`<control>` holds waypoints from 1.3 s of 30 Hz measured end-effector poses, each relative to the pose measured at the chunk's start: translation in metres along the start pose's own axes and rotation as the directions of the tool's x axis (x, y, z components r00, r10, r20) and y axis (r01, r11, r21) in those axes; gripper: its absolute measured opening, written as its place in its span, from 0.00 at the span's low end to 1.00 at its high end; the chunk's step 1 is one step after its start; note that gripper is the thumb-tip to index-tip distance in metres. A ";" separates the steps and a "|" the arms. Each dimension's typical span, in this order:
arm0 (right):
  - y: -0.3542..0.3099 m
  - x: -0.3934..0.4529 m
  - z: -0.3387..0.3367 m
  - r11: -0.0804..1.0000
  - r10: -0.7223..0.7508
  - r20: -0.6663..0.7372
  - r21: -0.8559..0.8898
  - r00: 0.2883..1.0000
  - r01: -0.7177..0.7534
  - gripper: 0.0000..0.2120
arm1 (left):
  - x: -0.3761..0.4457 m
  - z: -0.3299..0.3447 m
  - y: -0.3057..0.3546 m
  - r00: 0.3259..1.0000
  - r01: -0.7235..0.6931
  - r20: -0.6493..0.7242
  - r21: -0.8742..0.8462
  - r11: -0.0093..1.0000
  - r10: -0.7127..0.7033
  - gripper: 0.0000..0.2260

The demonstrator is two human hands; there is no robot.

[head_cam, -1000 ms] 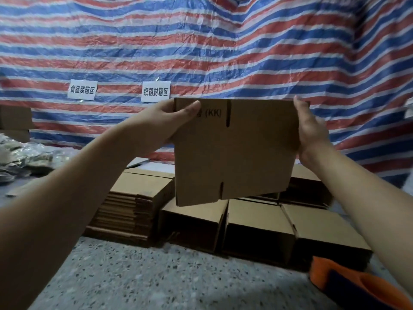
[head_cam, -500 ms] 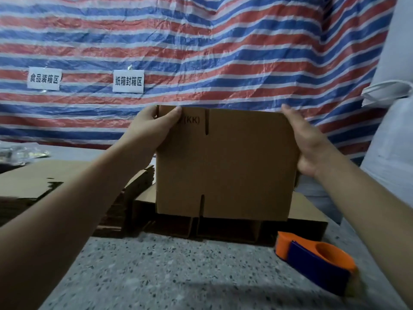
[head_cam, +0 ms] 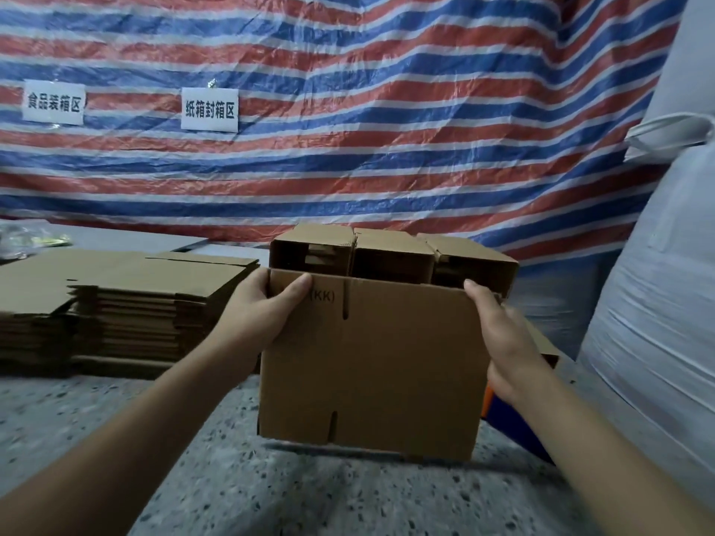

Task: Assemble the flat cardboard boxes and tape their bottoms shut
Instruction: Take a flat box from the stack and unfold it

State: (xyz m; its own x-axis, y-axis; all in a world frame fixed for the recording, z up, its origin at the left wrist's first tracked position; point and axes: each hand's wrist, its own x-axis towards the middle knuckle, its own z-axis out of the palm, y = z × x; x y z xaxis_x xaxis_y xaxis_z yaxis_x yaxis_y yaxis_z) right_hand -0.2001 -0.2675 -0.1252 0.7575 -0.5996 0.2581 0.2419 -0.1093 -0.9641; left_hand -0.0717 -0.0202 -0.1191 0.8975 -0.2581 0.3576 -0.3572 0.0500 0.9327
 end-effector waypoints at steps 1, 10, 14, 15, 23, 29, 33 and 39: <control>0.006 -0.002 0.000 1.000 0.001 0.011 -0.002 1.000 -0.001 0.19 | -0.003 0.001 -0.006 1.000 0.005 -0.004 0.000 1.000 -0.005 0.13; -0.001 0.005 -0.011 0.998 0.053 0.241 0.011 0.969 -0.058 0.19 | -0.007 0.005 -0.015 0.999 -0.019 -0.044 -0.035 0.999 0.017 0.13; 0.000 0.010 -0.011 0.996 0.083 0.262 0.007 0.962 -0.088 0.19 | -0.005 0.012 -0.012 0.997 0.014 -0.070 -0.069 0.998 -0.019 0.21; 0.001 0.011 -0.011 0.996 0.081 0.257 0.009 0.963 -0.086 0.19 | -0.005 0.014 -0.011 0.996 0.018 -0.083 -0.073 0.997 -0.025 0.24; 0.012 0.027 -0.014 0.999 0.030 0.200 0.027 0.979 -0.036 0.18 | 0.005 0.026 -0.013 0.990 0.027 -0.134 -0.058 0.998 -0.035 0.17; 0.016 0.036 -0.016 0.996 0.073 0.205 0.036 0.976 -0.082 0.17 | 0.014 0.031 -0.018 0.982 0.053 -0.175 -0.061 0.997 -0.063 0.14; 0.014 0.037 -0.014 0.998 0.058 0.196 0.014 0.979 -0.062 0.20 | 0.015 0.032 -0.019 0.980 0.051 -0.190 -0.060 0.997 -0.062 0.14; 0.005 0.024 -0.010 0.997 0.079 0.157 -0.010 0.984 -0.079 0.17 | 0.010 0.030 -0.016 0.979 0.075 -0.180 -0.115 0.991 -0.095 0.12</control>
State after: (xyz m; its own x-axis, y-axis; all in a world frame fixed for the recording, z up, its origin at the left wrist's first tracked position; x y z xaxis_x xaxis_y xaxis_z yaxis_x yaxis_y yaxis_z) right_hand -0.1870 -0.2903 -0.1244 0.8601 -0.4746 0.1872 0.1753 -0.0698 -0.9820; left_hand -0.0646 -0.0521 -0.1319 0.9591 -0.0835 0.2703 -0.2572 0.1411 0.9560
